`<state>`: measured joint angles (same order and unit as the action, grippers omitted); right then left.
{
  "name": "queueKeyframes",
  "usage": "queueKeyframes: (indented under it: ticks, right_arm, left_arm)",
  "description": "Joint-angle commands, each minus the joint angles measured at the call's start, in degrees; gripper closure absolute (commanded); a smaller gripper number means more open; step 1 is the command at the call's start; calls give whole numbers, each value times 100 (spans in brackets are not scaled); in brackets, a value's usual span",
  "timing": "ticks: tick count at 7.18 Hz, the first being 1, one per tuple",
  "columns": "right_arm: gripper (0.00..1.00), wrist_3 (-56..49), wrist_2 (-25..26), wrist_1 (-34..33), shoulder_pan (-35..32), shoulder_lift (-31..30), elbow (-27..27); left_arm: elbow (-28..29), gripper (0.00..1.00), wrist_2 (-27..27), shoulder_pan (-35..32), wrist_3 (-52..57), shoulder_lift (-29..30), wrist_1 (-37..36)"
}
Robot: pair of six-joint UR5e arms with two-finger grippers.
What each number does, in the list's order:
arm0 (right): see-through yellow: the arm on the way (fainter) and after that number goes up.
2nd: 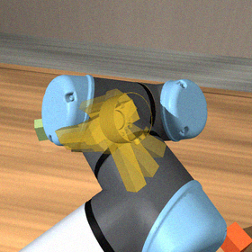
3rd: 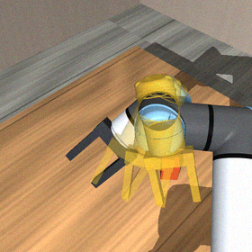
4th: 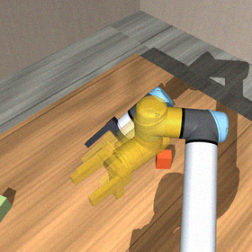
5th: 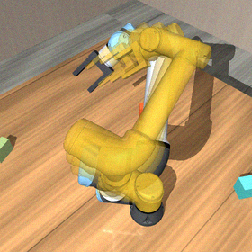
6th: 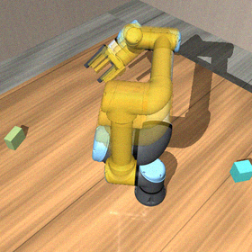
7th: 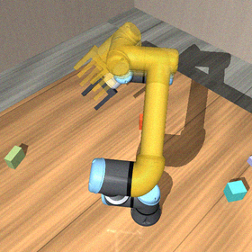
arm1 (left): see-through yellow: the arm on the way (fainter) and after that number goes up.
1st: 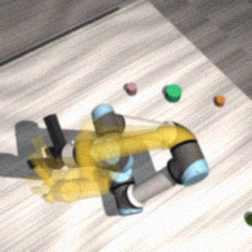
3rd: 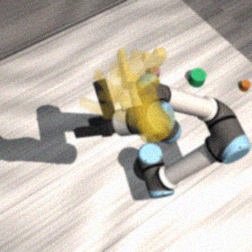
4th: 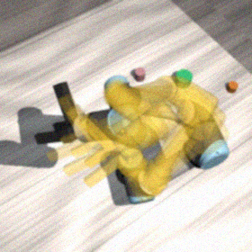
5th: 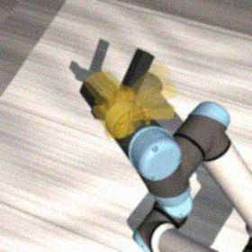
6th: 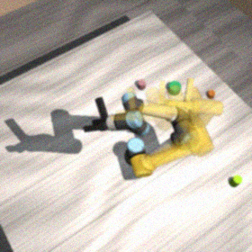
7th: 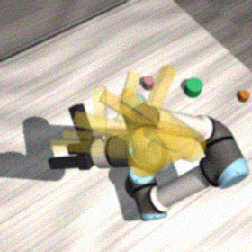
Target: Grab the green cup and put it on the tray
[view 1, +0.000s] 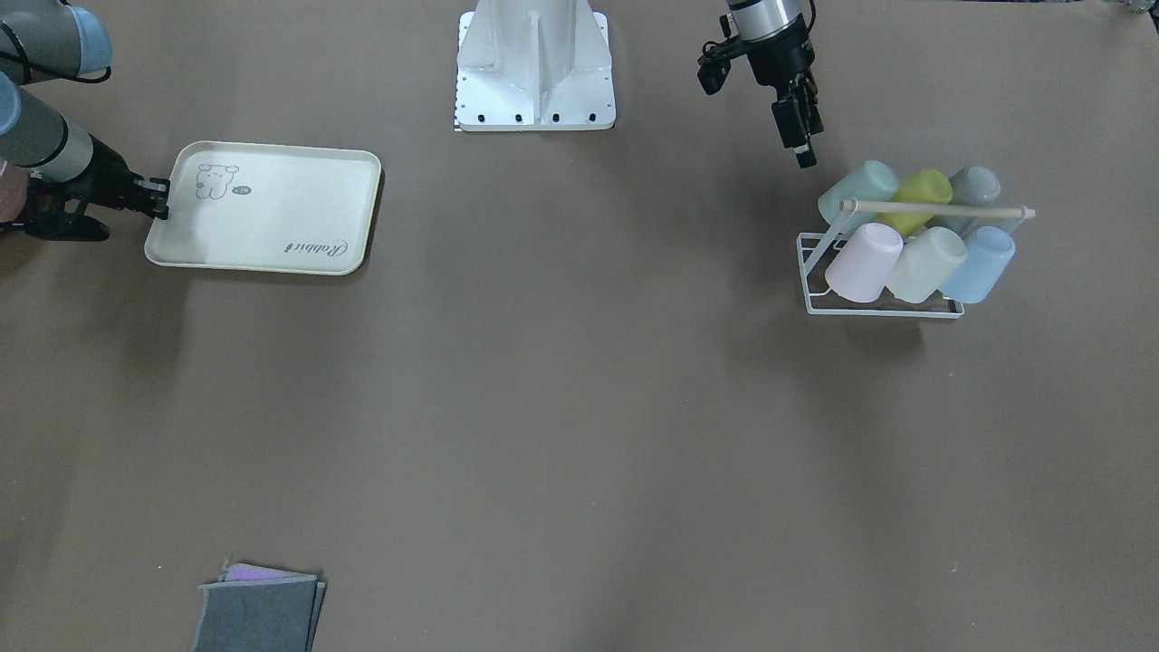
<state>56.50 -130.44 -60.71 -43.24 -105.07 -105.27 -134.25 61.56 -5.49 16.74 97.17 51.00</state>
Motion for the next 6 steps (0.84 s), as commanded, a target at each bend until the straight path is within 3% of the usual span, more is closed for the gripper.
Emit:
queueKeyframes:
  ticks: [1,6]
  right_arm:
    - [98,-95,-304,24,-297,-13,-2]
    - [100,-473,-1456,24,-1502,-13,68]
  left_arm:
    - [222,3,-451,128,501,-180,-389]
    - [698,3,-952,137,1031,-154,-381]
